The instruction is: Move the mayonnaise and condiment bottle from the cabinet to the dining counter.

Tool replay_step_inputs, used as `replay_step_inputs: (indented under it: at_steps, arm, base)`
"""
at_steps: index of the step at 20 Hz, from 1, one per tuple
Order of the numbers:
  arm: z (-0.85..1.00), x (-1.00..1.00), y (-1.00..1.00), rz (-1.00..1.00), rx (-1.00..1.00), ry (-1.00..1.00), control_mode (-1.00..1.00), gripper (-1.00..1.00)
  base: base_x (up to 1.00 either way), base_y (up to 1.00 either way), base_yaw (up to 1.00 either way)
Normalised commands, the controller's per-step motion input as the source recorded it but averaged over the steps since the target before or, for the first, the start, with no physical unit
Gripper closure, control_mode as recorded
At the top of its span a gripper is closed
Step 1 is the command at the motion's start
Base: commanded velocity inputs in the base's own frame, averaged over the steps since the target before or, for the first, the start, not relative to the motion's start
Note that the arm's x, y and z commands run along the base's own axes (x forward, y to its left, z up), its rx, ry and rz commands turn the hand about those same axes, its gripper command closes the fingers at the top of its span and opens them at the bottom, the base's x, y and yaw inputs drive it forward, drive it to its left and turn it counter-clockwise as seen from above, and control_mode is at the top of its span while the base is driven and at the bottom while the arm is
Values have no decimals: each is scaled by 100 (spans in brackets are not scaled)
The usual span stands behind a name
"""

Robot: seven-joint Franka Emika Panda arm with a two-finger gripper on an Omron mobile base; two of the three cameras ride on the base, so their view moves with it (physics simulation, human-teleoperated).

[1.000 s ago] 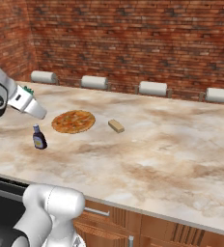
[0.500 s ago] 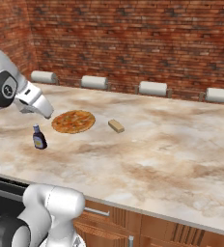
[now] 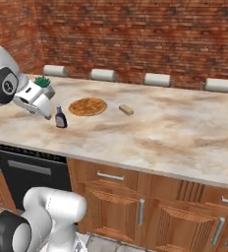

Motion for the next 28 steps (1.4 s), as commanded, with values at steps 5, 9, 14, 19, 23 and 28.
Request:
replay_step_inputs:
  at_steps: [5, 9, 14, 19, 23, 28]
  arm:
    - [0, 0, 0, 0, 0, 0, 100, -100]
    - [0, 0, 0, 0, 0, 0, 100, -100]
    - [0, 0, 0, 0, 0, 0, 100, -100]
    - [0, 0, 0, 0, 0, 0, 100, -100]
    - [0, 0, 0, 0, 0, 0, 100, -100]
    - [0, 0, 0, 0, 0, 0, 100, -100]
  base:
    - [-95, 35, 24]
    - [-45, 54, 71]
    - [-27, 55, 78]
    - [-39, 45, 79]
    - [-44, 43, 78]
    - [-46, 48, 76]
